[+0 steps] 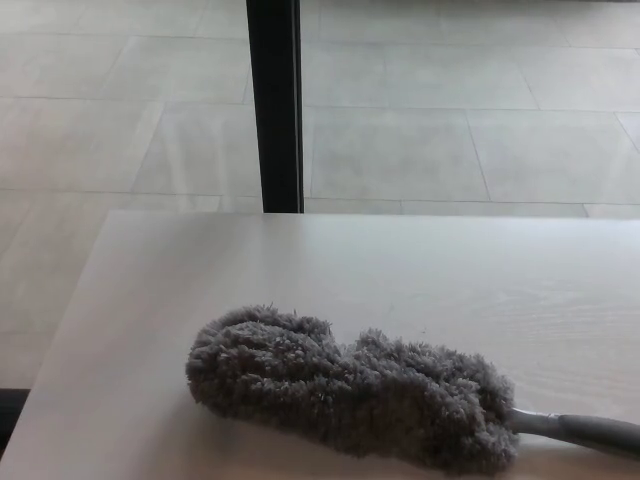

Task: The robot uses its right hand to pick up the duster kept in the middle of the desk and use it to wipe the desk by swiping its surface twice

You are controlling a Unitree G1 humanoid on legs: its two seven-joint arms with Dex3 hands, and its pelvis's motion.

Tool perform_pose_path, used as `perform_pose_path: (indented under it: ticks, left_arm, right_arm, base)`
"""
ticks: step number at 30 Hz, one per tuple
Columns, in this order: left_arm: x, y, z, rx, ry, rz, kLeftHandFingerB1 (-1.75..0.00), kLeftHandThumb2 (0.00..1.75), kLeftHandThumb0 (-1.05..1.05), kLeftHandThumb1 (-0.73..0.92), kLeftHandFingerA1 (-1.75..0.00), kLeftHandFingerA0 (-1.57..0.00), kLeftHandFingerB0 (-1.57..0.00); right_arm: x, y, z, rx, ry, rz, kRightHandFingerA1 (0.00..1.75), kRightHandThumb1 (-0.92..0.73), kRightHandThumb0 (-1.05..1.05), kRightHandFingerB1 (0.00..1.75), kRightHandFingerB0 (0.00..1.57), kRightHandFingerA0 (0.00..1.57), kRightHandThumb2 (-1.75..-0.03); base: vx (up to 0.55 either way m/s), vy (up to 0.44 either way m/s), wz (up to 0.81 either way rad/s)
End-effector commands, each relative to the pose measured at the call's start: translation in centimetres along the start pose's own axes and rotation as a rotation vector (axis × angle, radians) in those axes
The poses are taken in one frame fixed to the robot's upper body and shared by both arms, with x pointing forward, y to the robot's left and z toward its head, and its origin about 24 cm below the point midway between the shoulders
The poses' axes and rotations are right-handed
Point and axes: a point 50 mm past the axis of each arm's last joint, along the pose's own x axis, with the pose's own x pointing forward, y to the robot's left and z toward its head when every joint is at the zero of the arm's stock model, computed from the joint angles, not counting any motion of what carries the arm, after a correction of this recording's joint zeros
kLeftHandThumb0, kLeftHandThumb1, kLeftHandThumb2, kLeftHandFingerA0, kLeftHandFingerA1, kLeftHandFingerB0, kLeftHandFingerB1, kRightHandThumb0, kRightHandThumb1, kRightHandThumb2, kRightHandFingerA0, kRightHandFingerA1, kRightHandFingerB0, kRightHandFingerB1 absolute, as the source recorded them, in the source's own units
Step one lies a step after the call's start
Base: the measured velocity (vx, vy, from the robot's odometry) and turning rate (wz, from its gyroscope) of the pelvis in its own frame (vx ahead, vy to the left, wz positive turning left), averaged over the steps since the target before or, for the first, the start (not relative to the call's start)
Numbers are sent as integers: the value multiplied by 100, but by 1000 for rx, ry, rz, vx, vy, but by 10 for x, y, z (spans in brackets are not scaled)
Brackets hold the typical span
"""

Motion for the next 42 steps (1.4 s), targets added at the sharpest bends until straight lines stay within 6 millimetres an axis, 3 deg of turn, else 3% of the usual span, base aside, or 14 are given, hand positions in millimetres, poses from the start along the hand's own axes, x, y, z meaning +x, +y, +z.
perform_pose_path:
  ticks: [1, 4, 7, 9, 10, 11, 13, 18, 28, 31, 32, 33, 36, 42]
  left_arm:
    - [0, 10, 6, -149, -28, 20, -49, 55, -46, 50, -64, -56, -57]
    - [0, 9, 5, -145, -26, 14, -61, 87, -58, 44, -69, -49, -52]
    - [1, 9, 4, -152, -20, 16, -51, 59, -58, 56, -63, -51, -51]
    - [1, 6, 4, -90, -9, 17, -56, 98, -68, 58, -67, -43, -30]
    - [1, 6, 4, -122, 3, -21, -41, 65, -74, 82, -61, -19, -18]
    - [1, 6, 4, -127, 11, -37, -41, 66, -77, 87, -57, -10, -13]
    - [1, 5, 5, -78, 22, -62, -23, 117, -86, 77, -33, 0, -1]
    - [1, 4, 6, -5, -3, -84, -15, 107, -90, 80, -20, 0, 0]
    - [1, 1, 7, -203, -29, -108, -42, 114, -93, 77, -53, -1, -6]
    - [1, 0, 9, -193, -53, -124, -41, 115, -90, 78, -51, -1, -10]
    - [1, -1, 9, -200, -56, -126, -34, 68, -86, 92, -49, -7, -12]
    - [1, -2, 9, -207, -55, -126, -50, 108, -38, 45, -54, -2, 0]
    - [0, -3, 6, -226, -52, -148, -50, 108, -39, 43, -55, -3, 0]
    - [0, -2, 7, -219, -52, -160, -40, 69, -88, 92, -59, -16, -20]
  right_arm:
    - [4, -22, 16, 112, -91, -123, 114, -65, -68, 40, 40, 88, -60]
    - [6, -30, 20, 216, -87, -130, 68, -61, -86, 49, 12, 28, -100]
    - [12, -40, 32, 377, -80, -94, 56, -82, -82, 39, 11, 3, -65]
    - [20, -55, 65, 405, -133, -86, 15, -87, -104, 1, 0, 0, -118]
    - [22, -59, 90, 431, -214, -33, 0, -92, -98, 0, 0, 0, -75]
    - [23, -60, 106, 440, -252, -25, 23, -85, -105, 11, 0, 0, -123]
    - [25, -60, 137, 471, -332, -7, 0, -92, -98, 0, 0, 0, -77]
    - [7, -42, 216, 382, -649, 109, 28, -85, -105, 11, 0, 0, -124]
    - [-101, 65, 345, -38, -1282, 361, 19, -79, -98, 6, 3, 1, -119]
    - [-120, 102, 355, -134, -1362, 438, 17, -71, -90, 17, 6, 3, -116]
    - [-129, 115, 356, -174, -1387, 462, 27, -90, -93, 29, 3, 0, -67]
    - [-135, 125, 357, -199, -1407, 477, 20, -68, -88, 21, 4, 2, -113]
    - [-152, 179, 353, -384, -1454, 567, 17, -65, -91, 23, 6, 0, -113]
    - [-171, 235, 331, -659, -1508, 675, 28, -66, -91, 23, 8, 8, -106]
  base:
    - [0, 0, 0]
    - [0, 0, 0]
    - [0, 0, 0]
    - [0, 0, 0]
    - [0, 0, 0]
    - [0, 0, 0]
    - [0, 0, 0]
    - [0, 0, 0]
    - [0, 0, 0]
    - [0, 0, 0]
    - [0, 0, 0]
    - [0, 0, 0]
    - [0, 0, 0]
    - [0, 0, 0]
